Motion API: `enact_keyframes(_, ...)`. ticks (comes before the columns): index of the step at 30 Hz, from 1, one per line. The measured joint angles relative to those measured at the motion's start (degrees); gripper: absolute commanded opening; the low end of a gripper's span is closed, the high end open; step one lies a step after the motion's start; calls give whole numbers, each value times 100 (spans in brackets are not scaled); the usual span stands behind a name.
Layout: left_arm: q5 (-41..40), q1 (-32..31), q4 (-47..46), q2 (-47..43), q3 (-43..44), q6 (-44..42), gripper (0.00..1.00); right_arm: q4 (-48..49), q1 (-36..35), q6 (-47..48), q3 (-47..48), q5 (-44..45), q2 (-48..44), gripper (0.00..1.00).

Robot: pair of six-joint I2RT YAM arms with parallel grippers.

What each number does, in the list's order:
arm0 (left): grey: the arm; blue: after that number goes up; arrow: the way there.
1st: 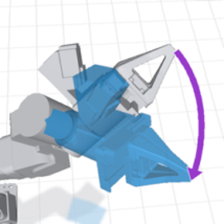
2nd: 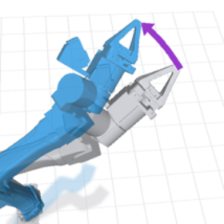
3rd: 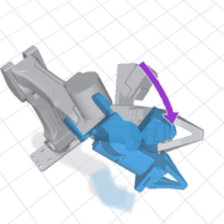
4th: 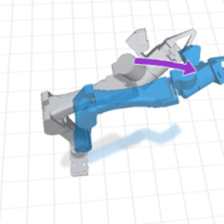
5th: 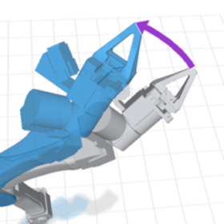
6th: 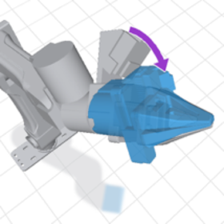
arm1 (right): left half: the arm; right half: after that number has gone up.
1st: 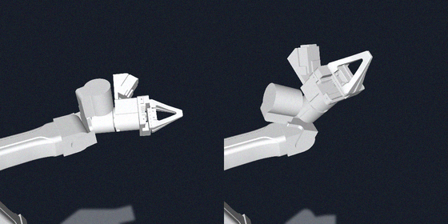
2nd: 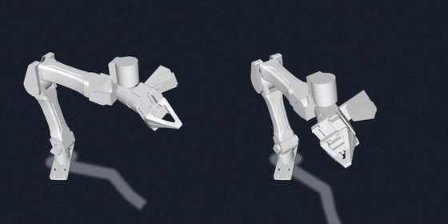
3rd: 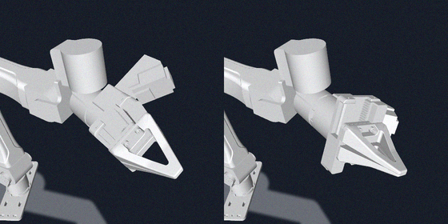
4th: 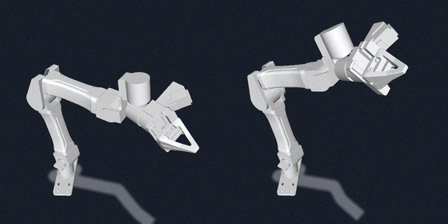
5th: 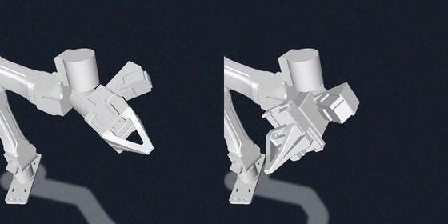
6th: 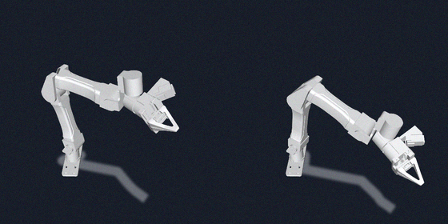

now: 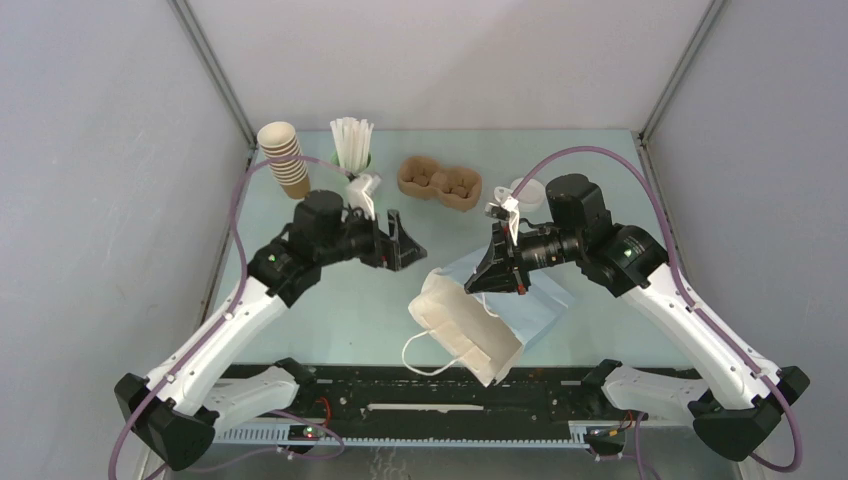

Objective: Pack the takeout coffee

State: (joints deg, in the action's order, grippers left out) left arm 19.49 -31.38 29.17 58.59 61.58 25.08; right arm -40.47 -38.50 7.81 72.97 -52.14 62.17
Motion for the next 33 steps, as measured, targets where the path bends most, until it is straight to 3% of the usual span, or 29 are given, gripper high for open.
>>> enact_keyframes(8, -286, -933, -654, -564, -1163, 33, 90, 22, 127, -232, -61, -109, -37, 0)
enact_keyframes(16, -1259, -1593, -1073, -680, -1311, -136, 73, 192, 177, -479, -168, -52, -116, 0)
enact_keyframes(22, -1790, -2055, -1110, -164, -1305, -354, 79, 262, 232, -557, -168, 24, -260, 0)
enact_keyframes(25, -1921, -2229, -1191, -142, -1309, -415, 69, 260, 254, -570, -168, 52, -267, 0)
enact_keyframes(30, -2426, -2312, -1526, -33, -1307, -372, 39, 256, 251, -629, -170, 68, -267, 1)
enact_keyframes(33, -2732, -2312, -1670, 160, -1307, -299, 25, 249, 229, -807, -184, 203, -278, 7)
